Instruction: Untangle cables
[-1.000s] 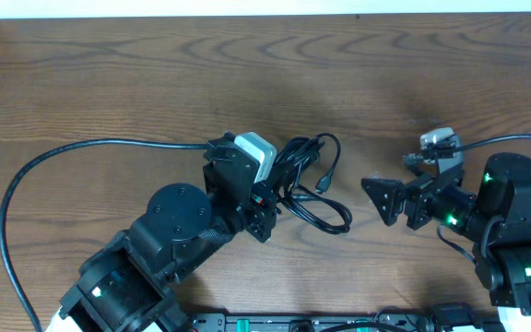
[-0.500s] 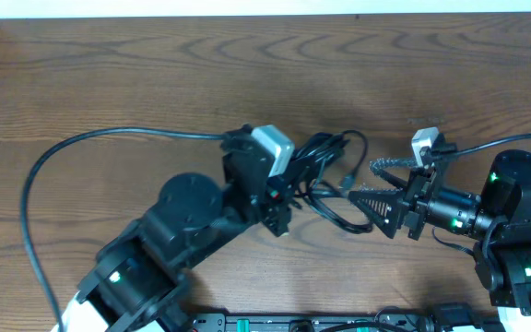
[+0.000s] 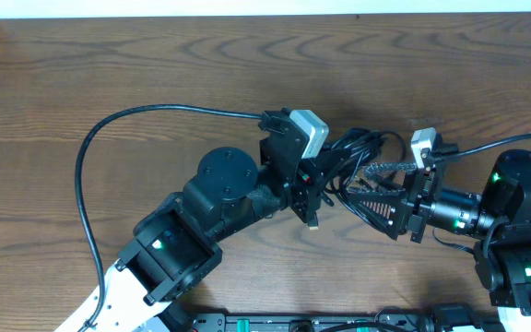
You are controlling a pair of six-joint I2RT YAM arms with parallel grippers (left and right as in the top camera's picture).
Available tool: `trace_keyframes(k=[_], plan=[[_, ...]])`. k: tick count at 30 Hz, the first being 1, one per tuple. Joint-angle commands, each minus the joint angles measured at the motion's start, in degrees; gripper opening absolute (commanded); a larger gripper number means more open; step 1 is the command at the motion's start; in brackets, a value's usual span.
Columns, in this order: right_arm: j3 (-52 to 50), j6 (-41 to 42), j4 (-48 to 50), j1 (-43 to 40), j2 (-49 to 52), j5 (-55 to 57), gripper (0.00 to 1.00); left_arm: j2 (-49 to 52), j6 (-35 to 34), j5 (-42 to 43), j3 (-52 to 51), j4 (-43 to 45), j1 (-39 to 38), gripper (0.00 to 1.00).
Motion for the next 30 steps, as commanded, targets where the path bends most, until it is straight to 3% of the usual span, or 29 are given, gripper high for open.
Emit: trace_keyframes(k=[1,6,11,25,30], plan=[[-0.1,0.5,0.3,-0.1,0.0,-0.8,0.71,-0.5,-1.4,1.3,2.2,1.5,-1.0,0.08],[-0.1,0.4,0.4,-0.1,0.0,-0.8,0.68,-0.5,-1.4,1.2,2.2,2.5,-3.4,0.08],[0.0,0.5,0.7,-0.1,0.0,-0.9,0.55,-0.2,-1.4,1.2,2.2,2.8,-3.9,0.07],[-0.1,-0.6,3.4,-0.1,0.0,-3.0,0.63,2.2,-4.4,1.2,2.2,6.4,-4.5,0.07],[-0.1,-0.7,5.9,-0.1,0.0,-5.9,0.48,2.8,-4.4,1.1,2.2,6.7,-4.9,0.07]])
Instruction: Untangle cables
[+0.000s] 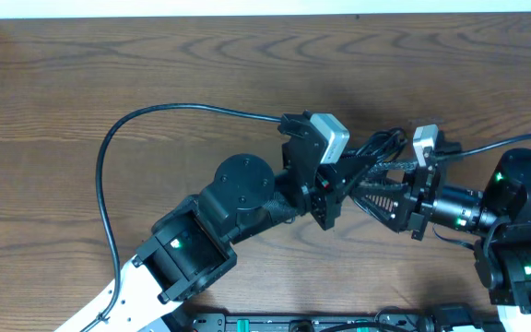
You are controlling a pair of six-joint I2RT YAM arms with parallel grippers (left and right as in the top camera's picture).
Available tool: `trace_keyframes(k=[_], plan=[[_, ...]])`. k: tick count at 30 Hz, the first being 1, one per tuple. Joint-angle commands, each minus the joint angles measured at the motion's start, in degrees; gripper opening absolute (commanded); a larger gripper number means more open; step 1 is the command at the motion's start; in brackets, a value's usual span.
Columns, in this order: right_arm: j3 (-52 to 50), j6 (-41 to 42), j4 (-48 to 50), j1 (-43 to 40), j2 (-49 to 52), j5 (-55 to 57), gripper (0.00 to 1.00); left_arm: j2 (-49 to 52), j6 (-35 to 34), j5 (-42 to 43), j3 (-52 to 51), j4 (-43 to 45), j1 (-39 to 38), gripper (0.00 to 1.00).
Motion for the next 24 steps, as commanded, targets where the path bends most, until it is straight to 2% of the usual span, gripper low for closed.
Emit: trace_keyframes(k=[1,5,14,20,24], plan=[[0.1,-1.3,2.0,-0.1,-0.3,-5.5,0.46,0.5,-0.5,0.9,2.1,0.4,-0.4,0.08],[0.1,-5.1,3.7,-0.1,-0.3,-10.6,0.44,0.5,-0.6,0.9,2.1,1.1,-0.4,0.08],[0.1,-12.5,5.6,-0.1,-0.3,-20.6,0.55,0.5,-0.6,0.4,2.1,1.1,-0.4,0.07],[0.1,-12.7,9.0,-0.1,-0.3,-24.3,0.63,0.5,-0.7,-0.6,2.1,1.0,-0.4,0.08],[0.1,-12.7,12.2,-0.1,-0.3,-26.8,0.65,0.5,-2.5,-0.6,2.1,1.0,-0.4,0.07]])
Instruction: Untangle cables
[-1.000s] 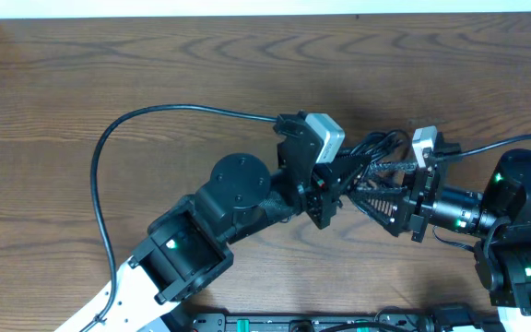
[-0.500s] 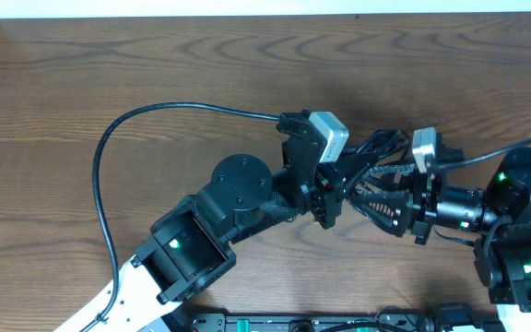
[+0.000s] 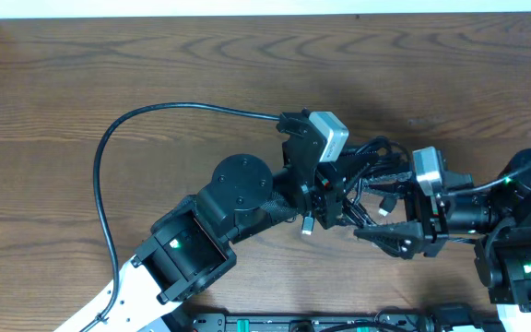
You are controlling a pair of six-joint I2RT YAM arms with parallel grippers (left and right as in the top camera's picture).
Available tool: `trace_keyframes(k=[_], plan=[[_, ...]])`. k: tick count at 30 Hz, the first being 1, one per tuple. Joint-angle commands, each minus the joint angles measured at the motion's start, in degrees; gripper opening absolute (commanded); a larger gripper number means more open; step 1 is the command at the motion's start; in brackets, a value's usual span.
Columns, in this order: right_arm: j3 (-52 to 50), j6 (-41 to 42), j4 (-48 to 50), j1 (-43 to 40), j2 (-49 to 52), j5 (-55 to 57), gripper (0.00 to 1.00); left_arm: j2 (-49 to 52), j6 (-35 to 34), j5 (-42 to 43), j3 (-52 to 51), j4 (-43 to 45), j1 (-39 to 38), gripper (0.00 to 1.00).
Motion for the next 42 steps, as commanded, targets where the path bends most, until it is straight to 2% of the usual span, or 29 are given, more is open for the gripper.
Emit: trace_keyframes(k=[1,4,8,15,19,21,24,33,42], plan=[[0.3,-1.7,2.4,0.0,-0.5,-6.4,0.65,0.4,-1.5,-0.5,1.7,0.2,-0.3,0.08],[0.3,-1.7,3.1,0.0,-0.5,-6.3,0.66,0.4,-1.5,-1.8,1.7,0.0,0.0,0.07],[0.3,-1.7,3.0,0.0,-0.5,-6.4,0.69,0.4,-1.9,-7.6,1.7,-1.7,0.0,0.07],[0.3,-1.7,3.1,0.0,-0.5,-6.4,0.73,0.4,-6.6,-16.6,1.7,-2.6,0.0,0.08],[0.3,-1.8,3.5,0.0,-0.5,-6.4,0.74,0.5,-10.2,-16.1,1.7,-2.8,-0.1,0.07],[0.3,-3.0,4.1,0.0,-0.5,-6.4,0.75,0.7,-12.3,-13.1,1.7,-3.3,-0.1,0.08],[0.3,-4.7,4.8,0.0,-0.5,-6.3,0.79,1.1,-12.2,-7.6,1.7,-3.2,-0.1,0.08],[0.3,-5.3,4.8,0.0,-0.5,-2.4,0.86,0.9,-9.9,-2.2,1.7,-2.3,-0.1,0.07],[0.3,-5.1,6.2,0.0,-0.5,-3.3,0.89,0.9,-6.9,-2.0,1.7,-1.5,-0.1,0.08]])
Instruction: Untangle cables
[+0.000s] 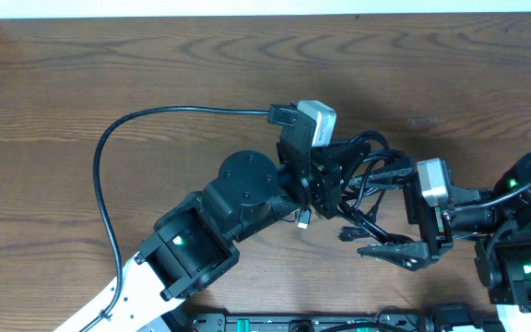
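A tangle of black cables [369, 173] hangs between my two grippers at mid-table. My left gripper [328, 195] is shut on the tangle's left side, under its white wrist camera. A silver plug [304, 219] dangles just below it. My right gripper [376, 250] lies lower right of the tangle with its fingers pointing left. They are close together, and a black strand [379, 226] runs down from the tangle into them. A small dark connector [347, 235] hangs beside the fingertips. How the loops cross is hidden by the left gripper.
The left arm's own black lead [155, 115] arcs over the brown wooden table [109, 55] on the left. The right arm's base [524, 267] sits at the front right, and a dark rail [293, 323] runs along the front edge.
My right gripper has moved toward the front edge, drawing a strand down out of the tangle. The left gripper has turned slightly and sits a little higher in the view, still holding.
My right gripper first pointed at the tangle from the right while the left held it. Then the left arm had shifted right with the bundle. Later the right gripper had rolled and dropped lower. Now it sits lower still, with a strand stretched between the grippers.
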You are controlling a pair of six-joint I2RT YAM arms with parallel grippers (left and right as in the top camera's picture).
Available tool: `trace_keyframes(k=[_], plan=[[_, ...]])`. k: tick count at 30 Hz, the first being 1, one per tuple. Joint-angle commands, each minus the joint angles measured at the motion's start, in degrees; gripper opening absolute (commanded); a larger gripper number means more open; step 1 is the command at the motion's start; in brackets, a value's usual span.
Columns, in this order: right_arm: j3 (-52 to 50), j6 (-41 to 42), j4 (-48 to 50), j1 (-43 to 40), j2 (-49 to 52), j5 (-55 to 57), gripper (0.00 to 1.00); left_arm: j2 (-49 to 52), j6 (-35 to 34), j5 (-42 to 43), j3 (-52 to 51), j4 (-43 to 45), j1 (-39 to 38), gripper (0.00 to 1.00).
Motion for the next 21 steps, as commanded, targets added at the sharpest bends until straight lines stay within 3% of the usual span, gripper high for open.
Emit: trace_keyframes(k=[1,7,14,21], plan=[[0.4,-1.4,2.4,0.0,-0.4,-1.9,0.89,0.2,3.5,2.6,1.5,0.2,-0.3,0.07],[0.4,-0.5,7.6,0.9,-0.5,-3.1,0.91,0.2,6.0,0.1,1.5,-0.8,-0.2,0.07],[0.4,-0.5,8.9,1.7,-0.5,-3.1,0.91,0.2,5.9,-17.1,1.5,-10.3,-0.2,0.07],[0.4,-0.1,9.2,1.7,-0.5,-1.0,0.92,0.2,5.9,-15.7,1.5,-15.2,-0.2,0.07]])
